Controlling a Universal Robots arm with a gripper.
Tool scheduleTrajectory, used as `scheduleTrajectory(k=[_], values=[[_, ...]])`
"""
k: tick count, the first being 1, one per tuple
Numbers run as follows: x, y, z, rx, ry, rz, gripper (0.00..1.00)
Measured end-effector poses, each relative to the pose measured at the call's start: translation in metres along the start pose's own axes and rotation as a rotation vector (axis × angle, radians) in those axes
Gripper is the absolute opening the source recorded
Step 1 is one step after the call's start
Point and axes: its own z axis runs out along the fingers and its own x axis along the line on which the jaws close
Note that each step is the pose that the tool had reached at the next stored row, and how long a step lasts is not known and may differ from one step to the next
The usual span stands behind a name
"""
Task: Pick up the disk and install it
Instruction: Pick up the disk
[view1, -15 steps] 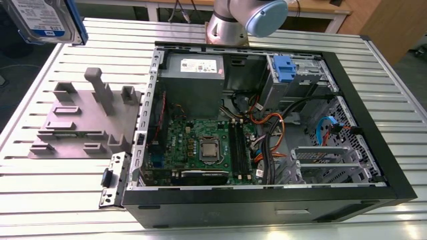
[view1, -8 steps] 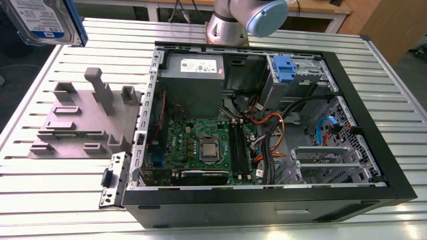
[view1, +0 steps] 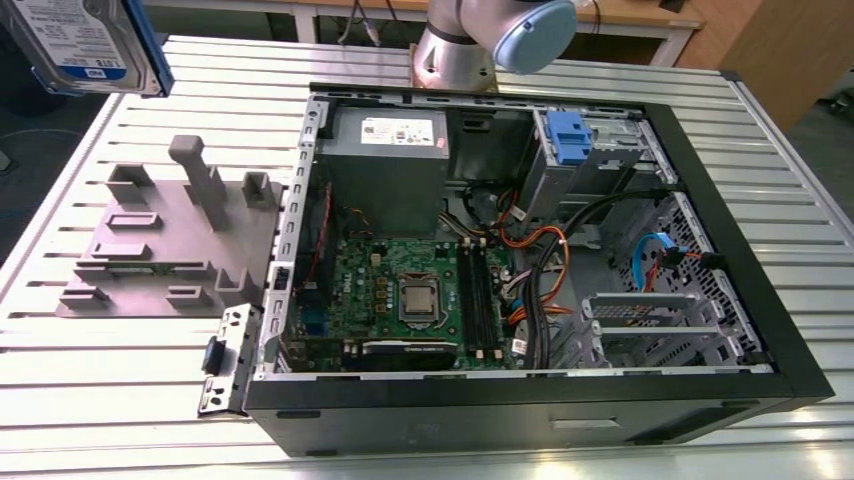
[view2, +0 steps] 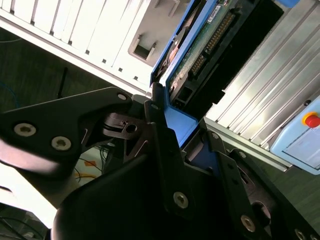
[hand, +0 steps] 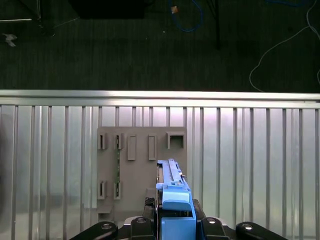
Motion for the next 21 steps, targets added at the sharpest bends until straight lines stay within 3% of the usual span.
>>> scheduleTrajectory(k=[11,21], values=[[0.0065,-0.0045,0.0003,-0.0001,0.0,0.0,0.36],[0.0083,-0.0168,0.0005,0.0,0.0,0.0,0.36]])
